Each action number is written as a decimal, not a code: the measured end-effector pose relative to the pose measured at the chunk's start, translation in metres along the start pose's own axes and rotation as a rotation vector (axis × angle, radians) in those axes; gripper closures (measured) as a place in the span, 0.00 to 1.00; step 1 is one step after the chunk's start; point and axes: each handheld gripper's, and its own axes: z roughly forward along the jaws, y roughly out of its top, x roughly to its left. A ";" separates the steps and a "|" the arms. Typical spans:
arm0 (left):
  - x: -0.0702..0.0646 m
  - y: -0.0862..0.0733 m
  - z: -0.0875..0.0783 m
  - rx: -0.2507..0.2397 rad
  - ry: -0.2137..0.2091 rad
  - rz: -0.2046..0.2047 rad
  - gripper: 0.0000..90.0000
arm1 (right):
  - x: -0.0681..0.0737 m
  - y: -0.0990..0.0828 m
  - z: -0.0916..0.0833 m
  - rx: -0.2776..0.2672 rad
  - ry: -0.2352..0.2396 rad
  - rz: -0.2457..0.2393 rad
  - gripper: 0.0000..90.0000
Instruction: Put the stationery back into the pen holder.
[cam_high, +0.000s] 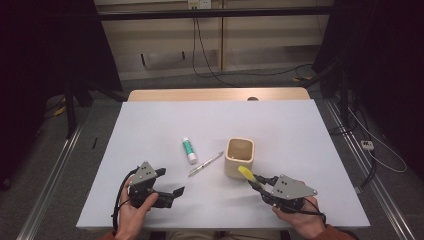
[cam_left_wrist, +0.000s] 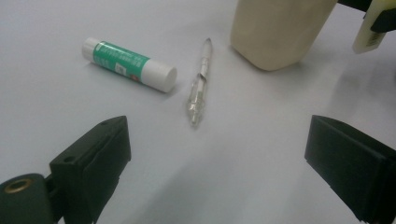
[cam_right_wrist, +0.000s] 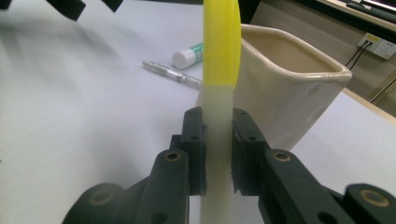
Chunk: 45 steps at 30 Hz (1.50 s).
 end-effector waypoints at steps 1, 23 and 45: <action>0.001 -0.001 0.000 -0.008 0.002 -0.009 0.08 | -0.001 0.001 -0.001 -0.006 -0.001 0.008 0.87; 0.000 -0.002 0.000 -0.005 -0.018 -0.028 0.08 | -0.023 0.026 -0.009 -0.148 0.015 0.210 0.86; 0.002 -0.003 0.000 -0.003 -0.012 -0.043 0.08 | -0.049 0.057 -0.001 -0.259 -0.036 0.278 0.86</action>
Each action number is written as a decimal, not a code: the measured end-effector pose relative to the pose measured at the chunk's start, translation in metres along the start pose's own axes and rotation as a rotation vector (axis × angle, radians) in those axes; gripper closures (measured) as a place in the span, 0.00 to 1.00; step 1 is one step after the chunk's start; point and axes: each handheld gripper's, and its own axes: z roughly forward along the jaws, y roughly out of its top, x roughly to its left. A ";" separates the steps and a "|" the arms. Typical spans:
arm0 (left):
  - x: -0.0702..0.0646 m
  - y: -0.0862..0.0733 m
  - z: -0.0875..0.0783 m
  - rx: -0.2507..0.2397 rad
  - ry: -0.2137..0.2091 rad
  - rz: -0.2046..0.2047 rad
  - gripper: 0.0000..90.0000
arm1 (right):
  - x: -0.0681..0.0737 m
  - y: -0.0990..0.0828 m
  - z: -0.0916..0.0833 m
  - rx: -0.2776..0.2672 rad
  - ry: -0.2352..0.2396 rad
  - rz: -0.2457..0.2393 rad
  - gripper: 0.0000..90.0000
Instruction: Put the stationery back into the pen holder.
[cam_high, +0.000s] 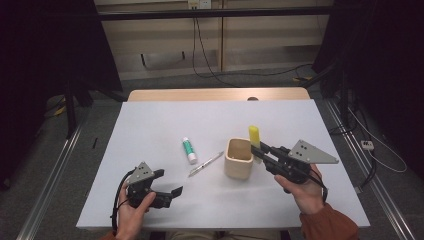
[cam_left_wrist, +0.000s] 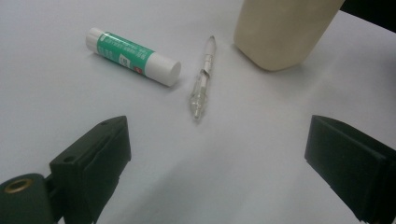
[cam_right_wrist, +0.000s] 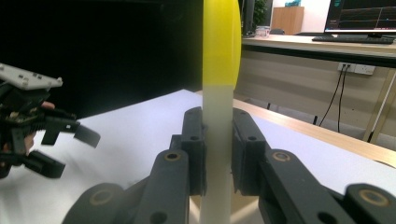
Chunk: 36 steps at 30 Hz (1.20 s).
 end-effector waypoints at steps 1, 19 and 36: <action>0.000 0.000 0.000 0.000 -0.001 -0.002 0.08 | 0.000 0.001 0.002 0.000 -0.004 0.003 0.86; 0.000 -0.001 0.002 0.018 -0.017 0.000 0.08 | -0.015 0.001 0.035 -0.031 -0.014 0.034 0.86; 0.000 -0.002 0.000 0.023 -0.019 -0.007 0.08 | -0.014 -0.029 0.048 0.043 -0.009 0.061 0.86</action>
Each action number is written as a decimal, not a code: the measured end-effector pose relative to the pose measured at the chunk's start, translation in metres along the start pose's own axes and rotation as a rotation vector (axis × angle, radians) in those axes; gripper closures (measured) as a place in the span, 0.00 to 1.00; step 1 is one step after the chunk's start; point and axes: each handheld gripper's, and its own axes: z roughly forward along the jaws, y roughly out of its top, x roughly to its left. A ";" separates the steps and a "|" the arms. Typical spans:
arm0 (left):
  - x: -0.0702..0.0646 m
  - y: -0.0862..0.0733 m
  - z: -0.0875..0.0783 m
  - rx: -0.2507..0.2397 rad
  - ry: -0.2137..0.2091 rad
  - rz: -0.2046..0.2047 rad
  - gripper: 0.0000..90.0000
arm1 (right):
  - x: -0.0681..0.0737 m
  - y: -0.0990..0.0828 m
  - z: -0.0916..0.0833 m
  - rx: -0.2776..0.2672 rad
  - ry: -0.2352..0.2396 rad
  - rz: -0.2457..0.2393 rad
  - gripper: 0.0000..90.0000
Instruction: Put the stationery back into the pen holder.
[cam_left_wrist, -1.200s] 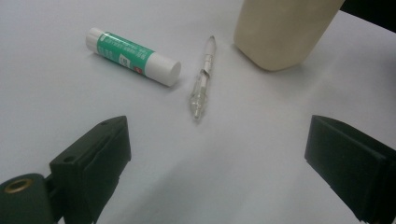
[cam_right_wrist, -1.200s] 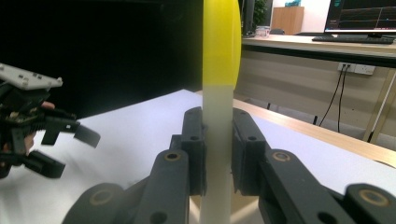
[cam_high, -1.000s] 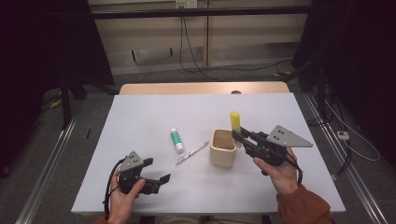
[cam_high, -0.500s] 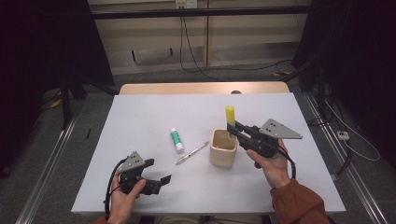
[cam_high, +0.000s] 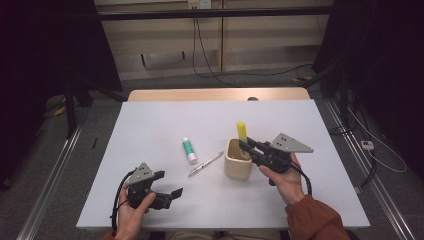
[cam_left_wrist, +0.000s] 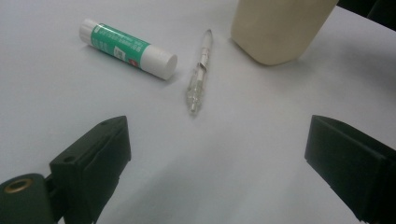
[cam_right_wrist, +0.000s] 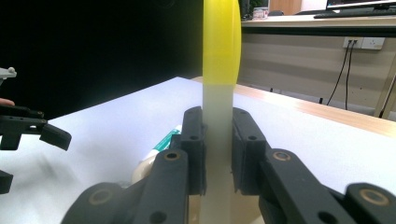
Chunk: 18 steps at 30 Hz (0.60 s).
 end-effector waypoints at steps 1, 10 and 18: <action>0.000 0.000 0.000 0.000 0.000 0.000 0.08 | 0.000 -0.001 0.000 0.002 -0.001 0.003 0.86; 0.000 0.000 0.000 0.003 0.000 -0.002 0.08 | -0.004 -0.003 -0.003 0.011 -0.043 0.031 0.58; 0.000 0.000 0.000 0.006 0.004 -0.001 0.08 | -0.007 0.000 -0.010 0.000 -0.065 0.049 0.31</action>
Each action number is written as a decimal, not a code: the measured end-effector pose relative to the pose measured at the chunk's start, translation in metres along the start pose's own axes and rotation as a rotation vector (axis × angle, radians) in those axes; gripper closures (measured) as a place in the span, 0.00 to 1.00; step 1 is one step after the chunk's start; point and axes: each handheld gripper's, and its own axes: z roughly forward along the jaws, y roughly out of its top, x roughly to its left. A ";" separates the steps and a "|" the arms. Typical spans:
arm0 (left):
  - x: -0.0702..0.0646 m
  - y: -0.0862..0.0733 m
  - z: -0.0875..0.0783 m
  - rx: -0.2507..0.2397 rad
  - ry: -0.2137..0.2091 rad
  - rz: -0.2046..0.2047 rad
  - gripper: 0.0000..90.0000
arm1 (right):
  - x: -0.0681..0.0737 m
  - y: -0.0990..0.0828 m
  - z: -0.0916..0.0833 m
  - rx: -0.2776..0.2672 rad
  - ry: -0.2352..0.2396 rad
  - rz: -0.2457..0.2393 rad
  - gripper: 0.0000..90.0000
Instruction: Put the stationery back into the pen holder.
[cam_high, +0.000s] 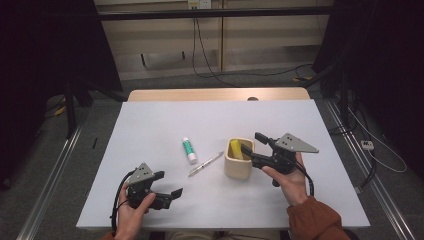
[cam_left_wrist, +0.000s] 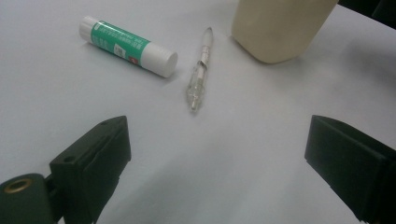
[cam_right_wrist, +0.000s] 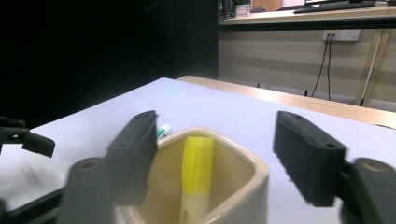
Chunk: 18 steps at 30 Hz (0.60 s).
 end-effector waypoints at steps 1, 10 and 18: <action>0.000 0.000 0.000 0.000 0.001 0.000 0.08 | -0.001 0.000 -0.002 0.002 0.000 0.001 0.29; 0.000 0.000 0.000 0.003 0.005 0.002 0.08 | -0.009 -0.005 -0.021 0.053 -0.056 -0.028 0.13; 0.000 0.000 0.000 0.002 0.011 -0.001 0.08 | -0.014 -0.017 -0.034 0.105 -0.068 -0.033 0.10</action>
